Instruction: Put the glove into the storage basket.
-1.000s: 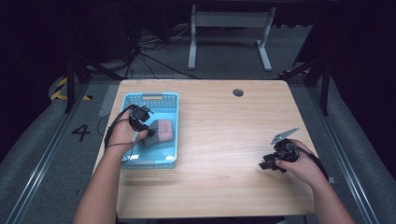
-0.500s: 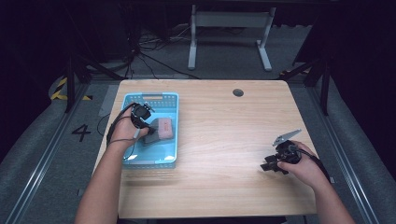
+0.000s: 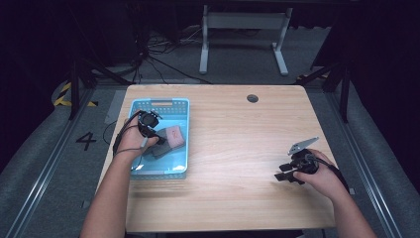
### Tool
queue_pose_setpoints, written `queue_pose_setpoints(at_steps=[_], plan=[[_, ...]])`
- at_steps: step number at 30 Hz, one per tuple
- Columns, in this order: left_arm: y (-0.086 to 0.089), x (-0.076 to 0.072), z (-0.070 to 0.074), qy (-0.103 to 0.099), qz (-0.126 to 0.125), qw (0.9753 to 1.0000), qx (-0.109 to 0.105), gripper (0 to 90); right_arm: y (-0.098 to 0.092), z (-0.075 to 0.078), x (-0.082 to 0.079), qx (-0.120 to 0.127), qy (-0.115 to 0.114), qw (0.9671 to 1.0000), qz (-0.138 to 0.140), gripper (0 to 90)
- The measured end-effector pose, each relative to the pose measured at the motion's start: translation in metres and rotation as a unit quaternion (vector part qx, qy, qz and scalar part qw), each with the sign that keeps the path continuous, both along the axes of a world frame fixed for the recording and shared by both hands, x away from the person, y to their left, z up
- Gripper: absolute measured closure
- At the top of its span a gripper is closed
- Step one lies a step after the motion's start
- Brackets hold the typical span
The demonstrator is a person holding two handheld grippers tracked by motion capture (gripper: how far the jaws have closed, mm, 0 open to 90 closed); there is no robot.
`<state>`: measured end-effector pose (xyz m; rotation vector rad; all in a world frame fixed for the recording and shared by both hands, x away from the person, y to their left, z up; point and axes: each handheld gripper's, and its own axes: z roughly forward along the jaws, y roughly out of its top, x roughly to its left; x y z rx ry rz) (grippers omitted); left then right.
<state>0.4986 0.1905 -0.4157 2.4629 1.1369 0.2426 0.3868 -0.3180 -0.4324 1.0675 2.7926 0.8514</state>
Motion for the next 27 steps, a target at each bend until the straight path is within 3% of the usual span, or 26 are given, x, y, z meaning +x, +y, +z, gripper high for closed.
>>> queue_pose_setpoints(at_steps=[6,16,27], plan=[[-0.007,-0.013,0.016,-0.026,-0.007,0.9996,-0.01,40.1,0.005,0.001,0.004,0.0,-0.002,1.0,0.008,52.0],[-0.024,-0.055,0.059,-0.062,-0.034,0.9957,-0.06,40.8,0.012,0.003,0.012,0.002,-0.004,0.9998,0.019,52.1],[-0.059,-0.105,0.082,-0.07,-0.084,0.99,-0.089,40.6,0.015,0.004,0.017,0.003,-0.003,0.9996,0.027,51.9]])
